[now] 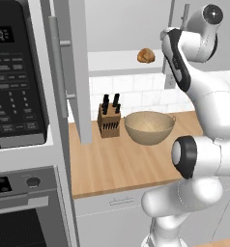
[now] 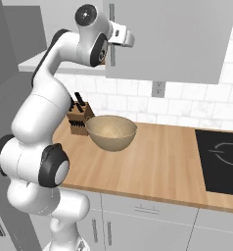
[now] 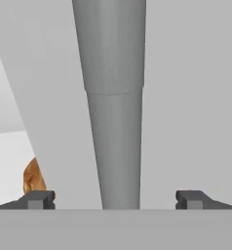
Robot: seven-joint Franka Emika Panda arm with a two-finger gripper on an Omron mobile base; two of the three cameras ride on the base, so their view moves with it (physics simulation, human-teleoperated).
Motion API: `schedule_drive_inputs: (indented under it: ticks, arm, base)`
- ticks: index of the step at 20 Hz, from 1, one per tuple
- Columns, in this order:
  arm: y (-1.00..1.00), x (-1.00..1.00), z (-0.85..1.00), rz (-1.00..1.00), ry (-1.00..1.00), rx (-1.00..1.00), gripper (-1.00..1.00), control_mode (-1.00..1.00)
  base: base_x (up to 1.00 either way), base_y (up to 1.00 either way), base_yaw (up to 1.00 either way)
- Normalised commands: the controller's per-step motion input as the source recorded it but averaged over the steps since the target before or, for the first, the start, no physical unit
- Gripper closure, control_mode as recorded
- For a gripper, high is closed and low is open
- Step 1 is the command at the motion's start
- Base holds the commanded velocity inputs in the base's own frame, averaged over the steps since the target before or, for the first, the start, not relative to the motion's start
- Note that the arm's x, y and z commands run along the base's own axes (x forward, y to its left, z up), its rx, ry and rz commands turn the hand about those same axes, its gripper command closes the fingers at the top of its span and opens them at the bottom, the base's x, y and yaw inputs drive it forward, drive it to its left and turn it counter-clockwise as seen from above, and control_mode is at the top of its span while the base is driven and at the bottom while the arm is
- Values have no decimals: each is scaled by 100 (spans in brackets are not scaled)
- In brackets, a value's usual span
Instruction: Open the cabinet, pick up the bread from the cabinet and place it in the basket. Then move the basket to the dining counter.
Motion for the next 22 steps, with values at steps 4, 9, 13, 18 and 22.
schedule_drive_inputs:
  ticks: [4,9,13,18,22]
  arm:
    - [0,12,0,0,-1,0,100,-100]
    - [0,13,0,0,0,0,100,-100]
    - [0,28,0,0,0,0,100,-100]
    - [-5,6,0,0,0,0,100,-100]
    - [-48,-87,0,0,-17,0,100,-100]
  base:
    - [0,0,0]
    - [0,0,0]
    - [0,0,0]
    - [0,0,0]
    - [0,0,0]
